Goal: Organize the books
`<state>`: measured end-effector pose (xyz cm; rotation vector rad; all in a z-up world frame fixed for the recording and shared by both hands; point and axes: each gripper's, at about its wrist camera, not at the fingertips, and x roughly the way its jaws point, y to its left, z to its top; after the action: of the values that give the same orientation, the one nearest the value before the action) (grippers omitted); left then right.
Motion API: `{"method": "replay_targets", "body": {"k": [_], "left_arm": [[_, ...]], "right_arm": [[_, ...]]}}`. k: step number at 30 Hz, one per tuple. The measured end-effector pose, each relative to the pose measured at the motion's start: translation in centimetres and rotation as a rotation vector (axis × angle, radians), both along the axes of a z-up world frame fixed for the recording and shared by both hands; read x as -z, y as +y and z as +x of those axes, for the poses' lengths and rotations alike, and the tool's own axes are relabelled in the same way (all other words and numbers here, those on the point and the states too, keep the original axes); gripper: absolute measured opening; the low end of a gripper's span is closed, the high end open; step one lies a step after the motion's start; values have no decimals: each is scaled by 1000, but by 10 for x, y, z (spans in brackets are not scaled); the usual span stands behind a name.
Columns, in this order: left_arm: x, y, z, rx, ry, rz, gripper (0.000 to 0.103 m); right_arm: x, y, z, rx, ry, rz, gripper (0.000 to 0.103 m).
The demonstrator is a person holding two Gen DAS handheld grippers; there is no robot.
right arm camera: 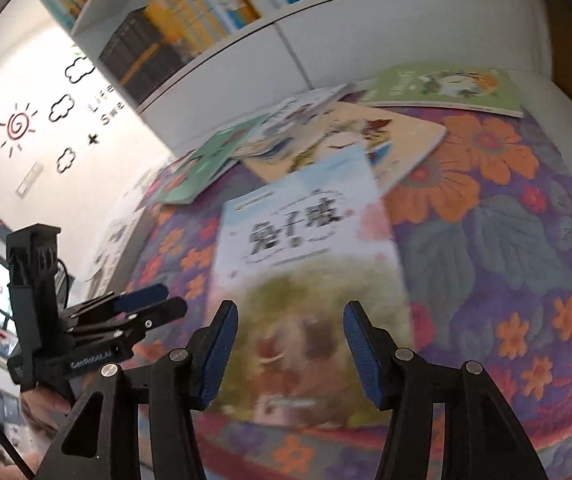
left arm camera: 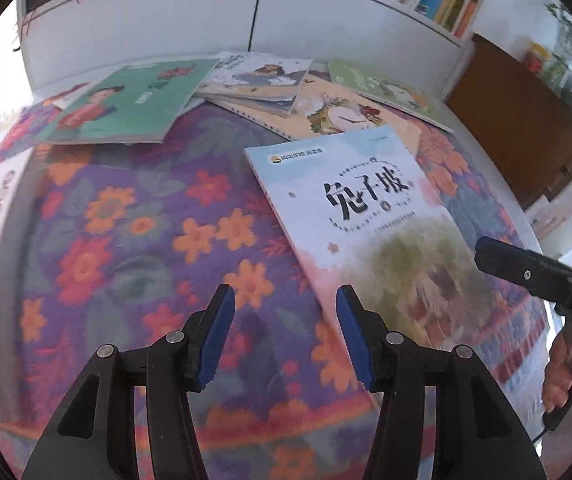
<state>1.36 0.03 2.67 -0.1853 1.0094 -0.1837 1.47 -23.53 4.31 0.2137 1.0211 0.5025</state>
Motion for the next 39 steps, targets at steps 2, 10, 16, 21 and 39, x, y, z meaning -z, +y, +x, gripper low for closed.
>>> {"method": "replay_targets", "body": {"k": [2,10,16,21,39], "left_arm": [[6,-3,9,-24,1,2,50],[19,-3,13,-33,-89,-37,53],[20,-9,9,-52,-128,-3,56],[20,-7,9,-58,-130,-17,57],[20,-12,7,-44,-132,5,61]], "right_arm": [[7,-3,8,27,-22,-37,53],[27,-14,38,87,-38,-146,55],[35,-10,24,15,-117,-155,69],[35,-1,21,-16,-130,-208,76],[37,-2,19,-26,-117,-170,81]]}}
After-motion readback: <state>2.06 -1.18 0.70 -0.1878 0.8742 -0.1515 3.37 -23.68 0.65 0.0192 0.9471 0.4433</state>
